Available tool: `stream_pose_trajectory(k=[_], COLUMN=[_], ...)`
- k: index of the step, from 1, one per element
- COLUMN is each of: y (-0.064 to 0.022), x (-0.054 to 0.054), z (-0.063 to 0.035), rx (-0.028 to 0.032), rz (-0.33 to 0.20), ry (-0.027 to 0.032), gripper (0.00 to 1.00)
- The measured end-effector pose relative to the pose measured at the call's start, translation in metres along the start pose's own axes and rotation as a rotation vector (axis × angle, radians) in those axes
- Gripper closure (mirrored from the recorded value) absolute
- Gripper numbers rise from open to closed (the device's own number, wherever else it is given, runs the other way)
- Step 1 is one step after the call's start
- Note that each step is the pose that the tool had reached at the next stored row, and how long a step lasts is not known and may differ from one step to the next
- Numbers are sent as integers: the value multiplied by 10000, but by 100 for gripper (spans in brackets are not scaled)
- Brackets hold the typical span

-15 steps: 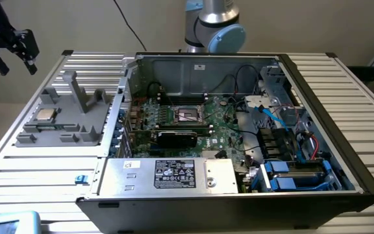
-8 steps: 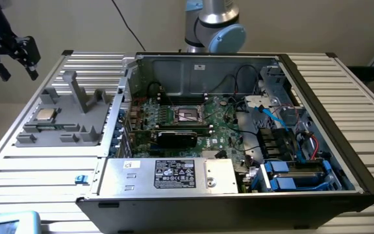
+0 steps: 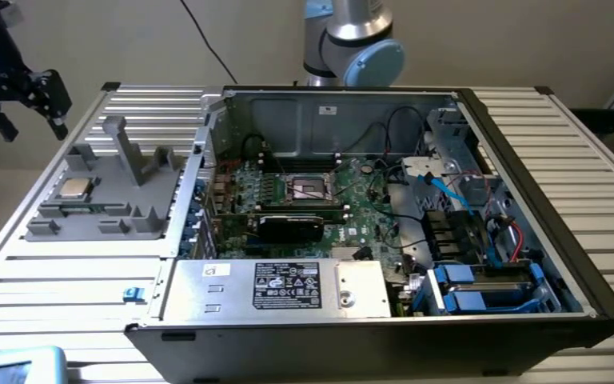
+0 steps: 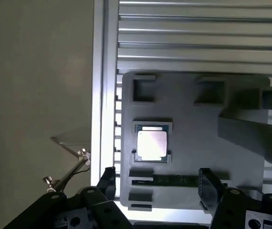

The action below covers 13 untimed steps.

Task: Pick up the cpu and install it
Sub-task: 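Pick up the cpu and move it towards the insertion slot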

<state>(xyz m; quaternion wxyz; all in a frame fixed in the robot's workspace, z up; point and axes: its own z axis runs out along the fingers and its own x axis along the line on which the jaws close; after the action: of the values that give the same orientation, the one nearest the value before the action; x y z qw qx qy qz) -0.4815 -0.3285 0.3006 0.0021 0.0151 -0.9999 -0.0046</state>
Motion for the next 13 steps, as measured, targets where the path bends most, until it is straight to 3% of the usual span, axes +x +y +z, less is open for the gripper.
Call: stream_pose_trajectory(k=[4,13], y=[-78,-69], x=[1,-23], z=[73,237], rx=[-58,-95], rz=[-1,-2], ry=[-6,-1], gripper=[20,20])
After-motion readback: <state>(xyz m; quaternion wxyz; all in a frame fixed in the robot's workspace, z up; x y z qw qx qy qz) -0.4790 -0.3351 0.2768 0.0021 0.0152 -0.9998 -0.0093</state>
